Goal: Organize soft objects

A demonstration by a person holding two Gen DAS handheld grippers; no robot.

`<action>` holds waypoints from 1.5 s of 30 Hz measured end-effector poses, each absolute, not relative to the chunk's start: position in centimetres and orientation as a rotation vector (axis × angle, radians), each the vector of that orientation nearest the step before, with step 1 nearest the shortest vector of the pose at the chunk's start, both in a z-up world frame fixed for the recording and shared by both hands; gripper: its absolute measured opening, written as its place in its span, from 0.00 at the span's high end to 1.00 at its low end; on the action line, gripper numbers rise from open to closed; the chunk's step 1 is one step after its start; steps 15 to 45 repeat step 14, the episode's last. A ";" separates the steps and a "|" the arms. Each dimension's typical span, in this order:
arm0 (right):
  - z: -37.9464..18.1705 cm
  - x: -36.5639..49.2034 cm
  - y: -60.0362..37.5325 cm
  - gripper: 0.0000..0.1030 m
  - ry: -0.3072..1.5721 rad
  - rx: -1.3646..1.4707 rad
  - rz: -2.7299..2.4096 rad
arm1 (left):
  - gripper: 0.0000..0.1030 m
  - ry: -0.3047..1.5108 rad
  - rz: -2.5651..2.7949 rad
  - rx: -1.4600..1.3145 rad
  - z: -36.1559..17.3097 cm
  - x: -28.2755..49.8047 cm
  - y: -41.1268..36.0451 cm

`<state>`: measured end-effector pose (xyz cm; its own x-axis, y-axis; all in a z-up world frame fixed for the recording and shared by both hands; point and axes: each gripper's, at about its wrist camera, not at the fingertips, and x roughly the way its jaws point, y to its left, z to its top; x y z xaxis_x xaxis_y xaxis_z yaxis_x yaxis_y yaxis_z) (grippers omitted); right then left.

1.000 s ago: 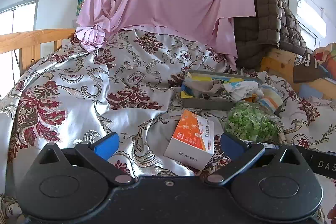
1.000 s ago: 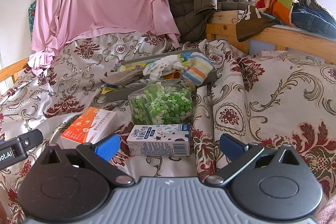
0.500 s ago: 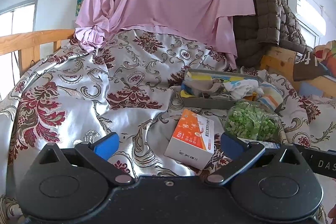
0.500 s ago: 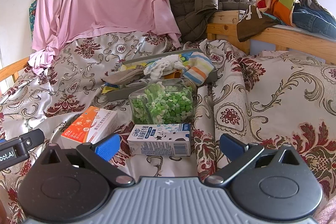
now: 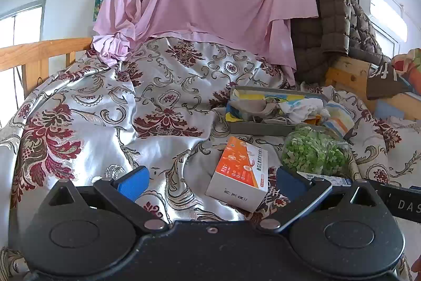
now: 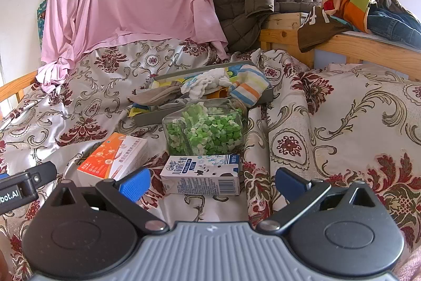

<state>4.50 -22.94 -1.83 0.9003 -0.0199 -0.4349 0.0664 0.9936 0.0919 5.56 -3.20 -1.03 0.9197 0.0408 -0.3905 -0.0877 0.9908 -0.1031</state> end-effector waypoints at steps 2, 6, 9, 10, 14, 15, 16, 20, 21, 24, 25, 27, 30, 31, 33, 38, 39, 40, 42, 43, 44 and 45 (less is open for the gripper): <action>-1.8 4.5 -22.9 0.00 0.448 0.105 -0.045 | 0.01 0.398 0.068 -0.117 -1.0 5.6 -3.2; -1.9 4.5 -22.8 0.00 0.449 0.105 -0.044 | 0.01 0.400 0.069 -0.118 -1.0 5.6 -3.0; -2.0 4.5 -22.8 0.00 0.450 0.105 -0.044 | 0.01 0.401 0.067 -0.118 -1.0 5.6 -3.0; -1.9 4.5 -22.8 0.00 0.450 0.105 -0.044 | 0.01 0.401 0.067 -0.117 -1.0 5.6 -3.0; -2.1 4.5 -22.5 0.00 0.458 0.104 -0.040 | 0.01 0.401 0.069 -0.115 -1.0 5.6 -3.0; -2.1 4.5 -22.5 0.00 0.458 0.104 -0.040 | 0.01 0.401 0.069 -0.115 -1.0 5.6 -3.0; -2.1 4.5 -22.5 0.00 0.458 0.104 -0.040 | 0.01 0.401 0.069 -0.115 -1.0 5.6 -3.0; -2.1 4.5 -22.5 0.00 0.458 0.104 -0.040 | 0.01 0.401 0.069 -0.115 -1.0 5.6 -3.0; -2.1 4.5 -22.5 0.00 0.458 0.104 -0.040 | 0.01 0.401 0.069 -0.115 -1.0 5.6 -3.0; -2.1 4.5 -22.5 0.00 0.458 0.104 -0.040 | 0.01 0.401 0.069 -0.115 -1.0 5.6 -3.0; -2.1 4.5 -22.5 0.00 0.458 0.104 -0.040 | 0.01 0.401 0.069 -0.115 -1.0 5.6 -3.0; -2.1 4.5 -22.5 0.00 0.458 0.104 -0.040 | 0.01 0.401 0.069 -0.115 -1.0 5.6 -3.0; -2.1 4.5 -22.5 0.00 0.458 0.104 -0.040 | 0.01 0.401 0.069 -0.115 -1.0 5.6 -3.0; -2.1 4.5 -22.5 0.00 0.458 0.104 -0.040 | 0.01 0.401 0.069 -0.115 -1.0 5.6 -3.0; -2.1 4.5 -22.5 0.00 0.458 0.104 -0.040 | 0.01 0.401 0.069 -0.115 -1.0 5.6 -3.0; -2.1 4.5 -22.5 0.00 0.458 0.104 -0.040 | 0.01 0.401 0.069 -0.115 -1.0 5.6 -3.0; -2.1 4.5 -22.5 0.00 0.458 0.104 -0.040 | 0.01 0.401 0.069 -0.115 -1.0 5.6 -3.0; -2.1 4.5 -22.5 0.00 0.458 0.104 -0.040 | 0.01 0.401 0.069 -0.115 -1.0 5.6 -3.0; -2.1 4.5 -22.5 0.00 0.458 0.104 -0.040 | 0.01 0.401 0.069 -0.115 -1.0 5.6 -3.0; -2.1 4.5 -22.5 0.00 0.458 0.104 -0.040 | 0.01 0.401 0.069 -0.115 -1.0 5.6 -3.0; -2.1 4.5 -22.5 0.00 0.458 0.104 -0.040 | 0.01 0.401 0.069 -0.115 -1.0 5.6 -3.0; -2.1 4.5 -22.5 0.00 0.458 0.104 -0.040 | 0.01 0.401 0.069 -0.115 -1.0 5.6 -3.0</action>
